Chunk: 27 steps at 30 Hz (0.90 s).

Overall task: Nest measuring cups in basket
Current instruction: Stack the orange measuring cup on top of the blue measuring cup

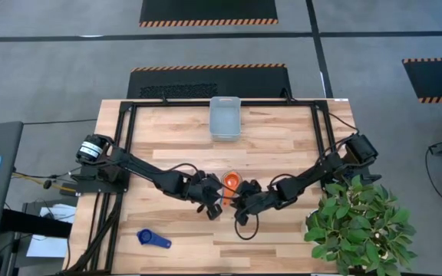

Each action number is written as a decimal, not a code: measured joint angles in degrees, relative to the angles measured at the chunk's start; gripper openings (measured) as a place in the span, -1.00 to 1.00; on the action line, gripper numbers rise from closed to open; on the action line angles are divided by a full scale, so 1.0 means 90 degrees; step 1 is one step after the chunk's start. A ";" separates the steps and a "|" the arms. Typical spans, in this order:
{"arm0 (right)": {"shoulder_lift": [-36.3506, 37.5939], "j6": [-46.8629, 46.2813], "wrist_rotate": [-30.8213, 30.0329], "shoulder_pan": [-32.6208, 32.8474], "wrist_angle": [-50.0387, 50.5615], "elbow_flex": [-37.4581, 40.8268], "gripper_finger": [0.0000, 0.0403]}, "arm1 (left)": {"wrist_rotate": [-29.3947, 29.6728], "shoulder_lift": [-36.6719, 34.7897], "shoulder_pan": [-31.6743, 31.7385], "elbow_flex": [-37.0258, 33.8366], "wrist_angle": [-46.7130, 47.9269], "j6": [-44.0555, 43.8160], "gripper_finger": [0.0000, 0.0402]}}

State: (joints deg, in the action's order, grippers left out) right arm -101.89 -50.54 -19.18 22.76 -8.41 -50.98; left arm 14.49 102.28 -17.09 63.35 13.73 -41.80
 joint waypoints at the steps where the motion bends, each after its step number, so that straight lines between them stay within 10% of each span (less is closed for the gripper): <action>1: 0.0000 -0.0028 0.0000 0.0000 0.0039 0.0000 -0.41 | 0.0061 0.0000 0.0006 0.0000 0.0059 -0.0002 -0.98; 27: 0.0000 0.0158 0.0443 0.0194 0.0194 0.0005 -0.41 | -0.0208 -0.0212 -0.0034 0.0000 0.0980 -0.0421 -0.98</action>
State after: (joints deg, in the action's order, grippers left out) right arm -101.89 -49.12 -15.19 24.51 -6.66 -50.94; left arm 12.62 100.38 -17.39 63.35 22.56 -45.59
